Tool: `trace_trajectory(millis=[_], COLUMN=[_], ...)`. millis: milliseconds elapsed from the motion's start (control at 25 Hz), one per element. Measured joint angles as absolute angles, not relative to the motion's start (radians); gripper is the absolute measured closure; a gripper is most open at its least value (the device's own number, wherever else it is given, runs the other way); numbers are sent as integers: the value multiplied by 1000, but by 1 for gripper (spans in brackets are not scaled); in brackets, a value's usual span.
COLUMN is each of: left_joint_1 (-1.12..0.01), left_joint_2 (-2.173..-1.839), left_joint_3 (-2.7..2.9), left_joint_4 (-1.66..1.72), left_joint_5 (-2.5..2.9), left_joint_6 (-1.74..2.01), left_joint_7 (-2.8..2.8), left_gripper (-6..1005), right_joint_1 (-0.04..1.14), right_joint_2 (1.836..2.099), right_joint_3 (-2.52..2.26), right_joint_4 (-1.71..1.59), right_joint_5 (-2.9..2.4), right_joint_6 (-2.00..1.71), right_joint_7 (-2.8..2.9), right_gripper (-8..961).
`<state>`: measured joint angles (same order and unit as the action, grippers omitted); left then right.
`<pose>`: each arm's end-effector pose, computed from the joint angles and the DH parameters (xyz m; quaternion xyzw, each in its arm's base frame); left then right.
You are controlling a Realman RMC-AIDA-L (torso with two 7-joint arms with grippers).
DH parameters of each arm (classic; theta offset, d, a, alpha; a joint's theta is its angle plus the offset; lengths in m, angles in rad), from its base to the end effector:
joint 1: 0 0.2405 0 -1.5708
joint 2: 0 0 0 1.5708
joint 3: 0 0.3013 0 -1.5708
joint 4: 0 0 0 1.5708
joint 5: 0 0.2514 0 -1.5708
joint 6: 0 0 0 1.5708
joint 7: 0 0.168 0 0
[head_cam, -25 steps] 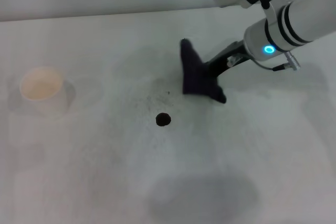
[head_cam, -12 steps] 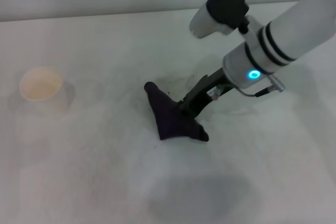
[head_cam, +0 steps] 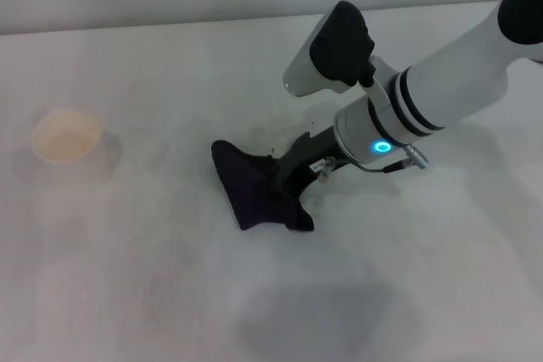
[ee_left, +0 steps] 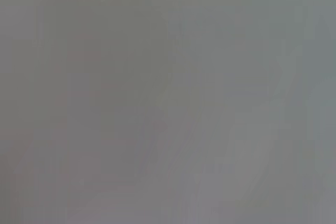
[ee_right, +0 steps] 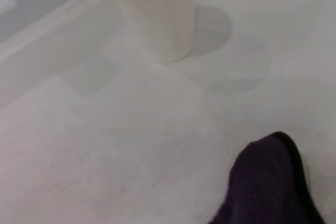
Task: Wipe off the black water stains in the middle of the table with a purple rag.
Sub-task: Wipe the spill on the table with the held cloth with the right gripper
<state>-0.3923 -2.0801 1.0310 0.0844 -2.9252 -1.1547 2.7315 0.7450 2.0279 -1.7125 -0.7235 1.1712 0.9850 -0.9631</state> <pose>-0.4533 0.3697 -0.0009 -0.5792 -0.3325 -0.3306 0.6669 0.2295 0.4389 -0.1605 -0.9576 0.2655 -0.0530 0.0982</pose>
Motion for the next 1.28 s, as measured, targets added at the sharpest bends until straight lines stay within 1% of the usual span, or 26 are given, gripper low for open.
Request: trace_trajectory(millis=[320, 520, 640, 920, 1080, 1280], left_joint_1=[-400, -405, -412, -415, -414, -414], left_joint_2=[-2080, -2080, -2078, -2081, -2081, -2080], left_joint_3=[1030, 1025, 1024, 1025, 1023, 1023], left_joint_4=[84, 86, 86, 87, 88, 87], left_joint_5=[-2925, -2927, -2927, -2927, -2927, -2927], left_joint_6=[-1153, -1155, -1155, -1154, -1155, -1155], left_joint_7=[2731, 2730, 2729, 2729, 2729, 2729], left_gripper=[123, 123, 123, 123, 123, 122], right_joint_1=[735, 746, 751, 785, 817, 820], right_joint_2=[2028, 2015, 2014, 2028, 2028, 2028], right_joint_3=[-1728, -1716, -1707, -1754, -1812, -1823], right_joint_4=[-718, -699, -698, -703, -701, -708], right_joint_5=[1169, 1161, 1140, 1148, 1190, 1204], right_joint_6=[801, 732, 718, 783, 863, 980], right_joint_7=[-964, -964, -965, -961, -958, -966], right_gripper=[859, 859, 858, 858, 858, 859])
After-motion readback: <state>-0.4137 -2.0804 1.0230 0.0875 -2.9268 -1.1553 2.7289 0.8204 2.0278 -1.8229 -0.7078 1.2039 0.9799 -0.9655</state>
